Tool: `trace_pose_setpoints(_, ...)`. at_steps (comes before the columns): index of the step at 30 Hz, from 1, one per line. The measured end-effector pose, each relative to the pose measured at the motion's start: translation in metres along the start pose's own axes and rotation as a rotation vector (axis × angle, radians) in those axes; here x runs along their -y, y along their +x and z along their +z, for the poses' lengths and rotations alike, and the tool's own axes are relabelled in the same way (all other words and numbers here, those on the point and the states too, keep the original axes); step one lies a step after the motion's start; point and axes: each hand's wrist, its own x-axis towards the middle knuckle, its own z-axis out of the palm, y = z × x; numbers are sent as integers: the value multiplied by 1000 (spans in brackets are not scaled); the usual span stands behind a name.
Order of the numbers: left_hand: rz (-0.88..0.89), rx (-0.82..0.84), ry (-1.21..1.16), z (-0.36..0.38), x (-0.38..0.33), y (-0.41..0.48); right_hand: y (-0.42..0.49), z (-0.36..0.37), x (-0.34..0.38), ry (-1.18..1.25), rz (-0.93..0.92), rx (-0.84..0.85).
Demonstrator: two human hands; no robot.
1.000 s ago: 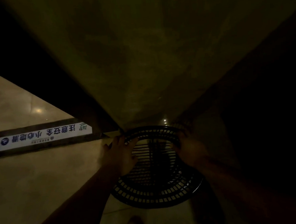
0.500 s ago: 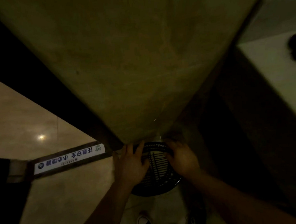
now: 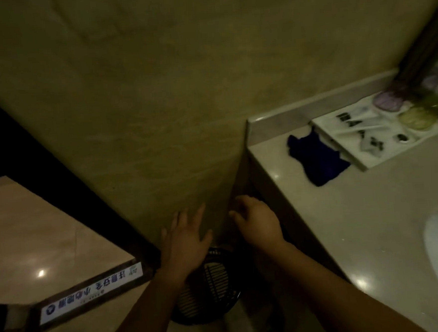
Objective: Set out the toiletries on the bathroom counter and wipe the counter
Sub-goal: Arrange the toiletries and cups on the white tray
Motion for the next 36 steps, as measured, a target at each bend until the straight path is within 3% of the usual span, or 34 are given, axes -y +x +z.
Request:
trace_pose_setpoints(13,187,-8,-58,-30,-134,52,-12,-127,-62,121,143,-219)
trace_pose_setpoints(27,312,106,107,4,-225,100,2,-169,-149,103,250,-182)
trace_pose_setpoints(36,469,58,107,21,-268,167,47,-206,-198,5,404,-309)
